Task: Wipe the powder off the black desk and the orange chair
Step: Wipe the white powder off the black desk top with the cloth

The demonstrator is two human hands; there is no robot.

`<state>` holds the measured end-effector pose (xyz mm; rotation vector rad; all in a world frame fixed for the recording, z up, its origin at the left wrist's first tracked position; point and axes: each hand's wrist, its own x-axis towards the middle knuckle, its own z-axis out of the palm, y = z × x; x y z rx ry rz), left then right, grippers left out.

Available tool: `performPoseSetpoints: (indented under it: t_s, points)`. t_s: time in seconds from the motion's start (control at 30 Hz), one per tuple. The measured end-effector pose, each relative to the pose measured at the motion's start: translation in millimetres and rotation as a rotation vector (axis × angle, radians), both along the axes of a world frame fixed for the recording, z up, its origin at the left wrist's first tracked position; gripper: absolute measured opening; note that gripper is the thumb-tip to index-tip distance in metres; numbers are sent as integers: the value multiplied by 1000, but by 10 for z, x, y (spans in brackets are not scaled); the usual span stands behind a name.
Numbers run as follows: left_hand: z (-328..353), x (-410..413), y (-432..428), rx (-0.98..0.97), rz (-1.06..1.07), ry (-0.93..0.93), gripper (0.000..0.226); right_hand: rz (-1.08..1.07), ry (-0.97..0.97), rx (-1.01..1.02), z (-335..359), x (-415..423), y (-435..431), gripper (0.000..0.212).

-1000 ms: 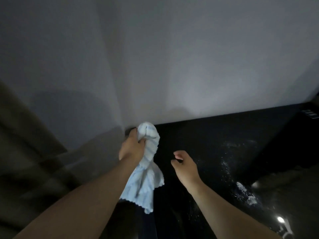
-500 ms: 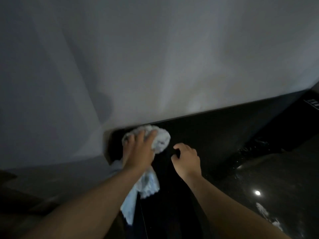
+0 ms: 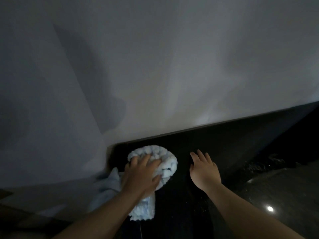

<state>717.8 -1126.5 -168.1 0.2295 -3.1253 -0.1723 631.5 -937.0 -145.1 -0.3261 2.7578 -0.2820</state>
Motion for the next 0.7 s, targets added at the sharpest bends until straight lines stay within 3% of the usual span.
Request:
performPoseSetpoints:
  t_s: [0.3,0.43,0.5,0.57,0.63,0.7]
  points:
    - [112,-498,-39,90,268,-57,55,84,-140,6,10,-148,65,60]
    - [59,67,266,-20,-141,144,57,107,-149,23,18,-139,72,60]
    - [82,141,276,-71,-246,113,62,116,-134,41,16,-122,71,60]
    - [87,-43,73,-62,-118,54,62,124,-139,38,18,-112,69,60]
    - [107,-322,-176,49,211,-30,58,128,-146,41,20,-120,75,61]
    - [139,-469,-219,73,395,-8,56,127,-143,50,24,-125,75,61]
